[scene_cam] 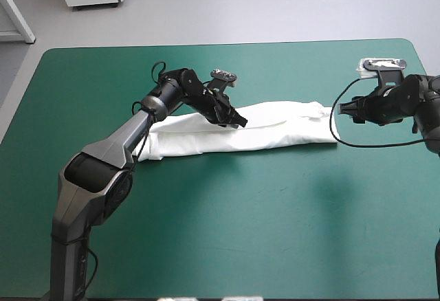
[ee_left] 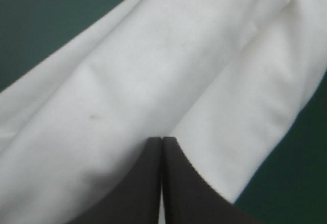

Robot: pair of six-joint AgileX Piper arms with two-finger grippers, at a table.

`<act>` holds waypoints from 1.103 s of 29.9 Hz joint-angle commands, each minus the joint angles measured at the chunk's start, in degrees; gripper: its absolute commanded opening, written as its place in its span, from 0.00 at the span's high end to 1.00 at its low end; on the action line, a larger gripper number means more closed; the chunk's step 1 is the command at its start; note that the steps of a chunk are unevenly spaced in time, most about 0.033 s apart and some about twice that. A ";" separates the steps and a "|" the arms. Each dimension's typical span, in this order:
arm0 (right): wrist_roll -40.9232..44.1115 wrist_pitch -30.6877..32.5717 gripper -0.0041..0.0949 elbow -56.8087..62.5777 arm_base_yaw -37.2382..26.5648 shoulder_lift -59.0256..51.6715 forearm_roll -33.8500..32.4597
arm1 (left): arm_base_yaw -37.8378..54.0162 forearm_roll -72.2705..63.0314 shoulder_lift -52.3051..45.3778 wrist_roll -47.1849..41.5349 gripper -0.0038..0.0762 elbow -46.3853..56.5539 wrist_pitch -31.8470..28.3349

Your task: Fold the cloth

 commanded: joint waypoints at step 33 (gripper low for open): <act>-8.90 -3.30 0.35 -10.40 -0.43 22.94 18.45 | -2.61 2.27 0.07 -2.60 0.96 -1.94 1.16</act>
